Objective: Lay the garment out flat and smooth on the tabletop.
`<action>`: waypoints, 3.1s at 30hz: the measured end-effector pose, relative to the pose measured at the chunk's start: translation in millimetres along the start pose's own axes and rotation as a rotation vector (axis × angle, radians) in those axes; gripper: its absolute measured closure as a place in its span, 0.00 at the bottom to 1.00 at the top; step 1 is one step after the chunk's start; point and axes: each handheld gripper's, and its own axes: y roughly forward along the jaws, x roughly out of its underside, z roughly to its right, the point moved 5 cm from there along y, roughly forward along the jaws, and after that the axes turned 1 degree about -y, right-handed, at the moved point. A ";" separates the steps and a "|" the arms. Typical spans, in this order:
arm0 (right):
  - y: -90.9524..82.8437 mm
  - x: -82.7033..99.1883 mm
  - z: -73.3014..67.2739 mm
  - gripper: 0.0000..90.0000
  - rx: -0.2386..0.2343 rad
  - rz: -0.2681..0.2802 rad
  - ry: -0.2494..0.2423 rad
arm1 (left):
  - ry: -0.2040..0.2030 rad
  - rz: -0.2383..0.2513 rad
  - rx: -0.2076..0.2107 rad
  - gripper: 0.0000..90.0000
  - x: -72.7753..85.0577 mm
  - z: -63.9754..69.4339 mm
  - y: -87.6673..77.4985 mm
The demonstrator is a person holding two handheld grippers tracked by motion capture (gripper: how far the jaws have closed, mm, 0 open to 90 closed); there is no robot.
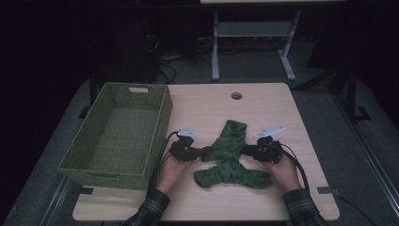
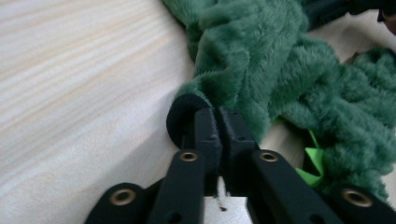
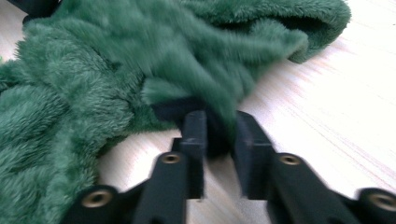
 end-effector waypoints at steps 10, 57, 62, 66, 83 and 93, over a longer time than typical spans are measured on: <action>-36.4 -11.6 5.7 0.59 -0.029 0.120 0.026 | 0.049 0.101 -0.020 0.64 -54.0 2.9 -31.2; 41.9 -38.9 40.7 0.68 0.085 -0.024 0.104 | 0.115 -0.059 -0.042 0.97 -78.1 -11.2 66.9; 41.8 -38.9 40.8 0.70 0.089 -0.028 0.096 | 0.124 -0.043 -0.062 0.98 -79.8 -13.6 57.5; 40.3 -37.8 43.0 0.69 0.097 -0.030 0.097 | 0.105 -0.002 -0.090 0.98 -79.1 -20.1 45.5; 43.6 -49.3 49.7 0.93 0.112 -0.001 0.122 | 0.011 0.086 -0.125 0.98 -59.8 -42.2 32.8; 36.0 -50.3 47.3 0.90 0.115 0.069 0.052 | -0.039 0.083 -0.161 0.98 -45.4 -60.1 38.2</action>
